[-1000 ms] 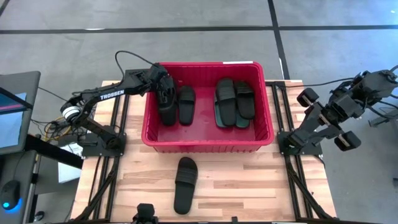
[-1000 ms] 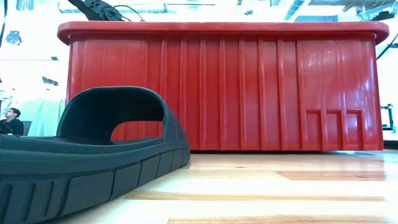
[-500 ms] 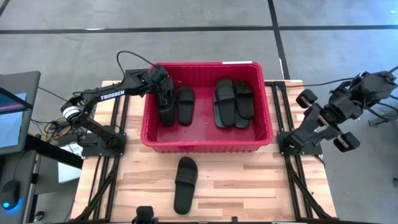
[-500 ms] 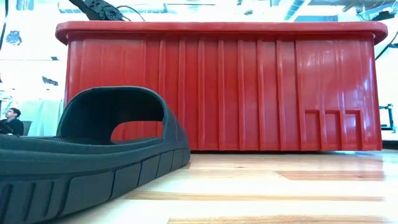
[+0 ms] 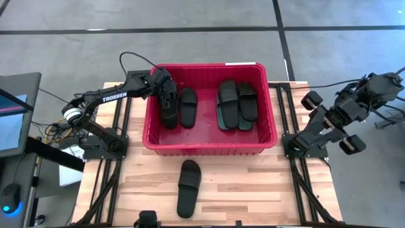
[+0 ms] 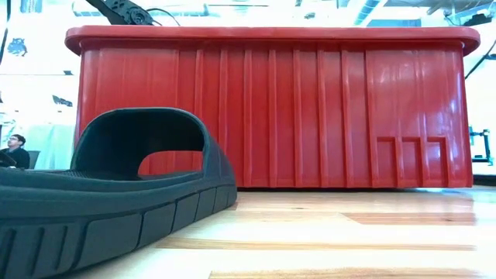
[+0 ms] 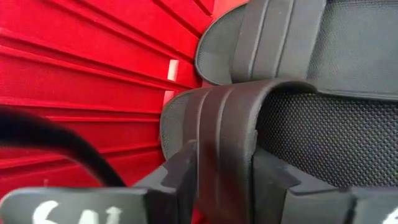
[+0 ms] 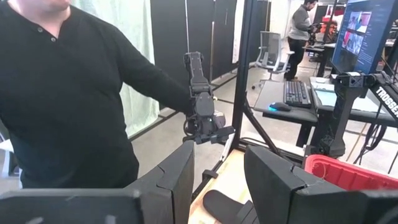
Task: Pick and place slides into bin
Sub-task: Put the left black slipper into the red organizer bin
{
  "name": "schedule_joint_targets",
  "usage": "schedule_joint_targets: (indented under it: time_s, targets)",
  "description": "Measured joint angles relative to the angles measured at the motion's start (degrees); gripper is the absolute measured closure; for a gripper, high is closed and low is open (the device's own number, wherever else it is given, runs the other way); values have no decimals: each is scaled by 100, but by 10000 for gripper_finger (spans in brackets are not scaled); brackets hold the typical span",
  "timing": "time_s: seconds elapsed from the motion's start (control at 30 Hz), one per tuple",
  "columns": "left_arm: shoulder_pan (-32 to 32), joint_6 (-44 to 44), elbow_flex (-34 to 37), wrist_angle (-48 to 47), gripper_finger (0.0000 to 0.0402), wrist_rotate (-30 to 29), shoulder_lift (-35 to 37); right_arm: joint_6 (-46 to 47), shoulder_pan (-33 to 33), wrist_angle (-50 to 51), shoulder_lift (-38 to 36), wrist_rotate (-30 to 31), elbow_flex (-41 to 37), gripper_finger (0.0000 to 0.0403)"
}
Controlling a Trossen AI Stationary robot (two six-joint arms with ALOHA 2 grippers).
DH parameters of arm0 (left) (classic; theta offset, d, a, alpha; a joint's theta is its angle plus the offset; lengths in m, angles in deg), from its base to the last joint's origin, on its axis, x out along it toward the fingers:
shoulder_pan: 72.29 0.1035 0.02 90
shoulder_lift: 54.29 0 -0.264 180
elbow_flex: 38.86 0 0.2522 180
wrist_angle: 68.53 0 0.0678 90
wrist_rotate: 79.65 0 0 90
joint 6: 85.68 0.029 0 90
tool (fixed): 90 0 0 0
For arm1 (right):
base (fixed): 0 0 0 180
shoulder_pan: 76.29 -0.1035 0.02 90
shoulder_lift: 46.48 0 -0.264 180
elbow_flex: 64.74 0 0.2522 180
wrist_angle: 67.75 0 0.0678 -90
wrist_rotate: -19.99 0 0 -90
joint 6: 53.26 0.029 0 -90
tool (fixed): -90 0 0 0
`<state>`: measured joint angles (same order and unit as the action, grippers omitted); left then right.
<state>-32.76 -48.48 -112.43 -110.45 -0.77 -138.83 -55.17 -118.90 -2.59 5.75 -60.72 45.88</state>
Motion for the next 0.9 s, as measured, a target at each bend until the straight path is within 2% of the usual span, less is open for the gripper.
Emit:
schedule_joint_targets:
  time_s: [0.9]
  targets:
    - [-107, 494, 4, -156, 292, 240, 7, 0, 0, 50, 1, -3, 0, 275]
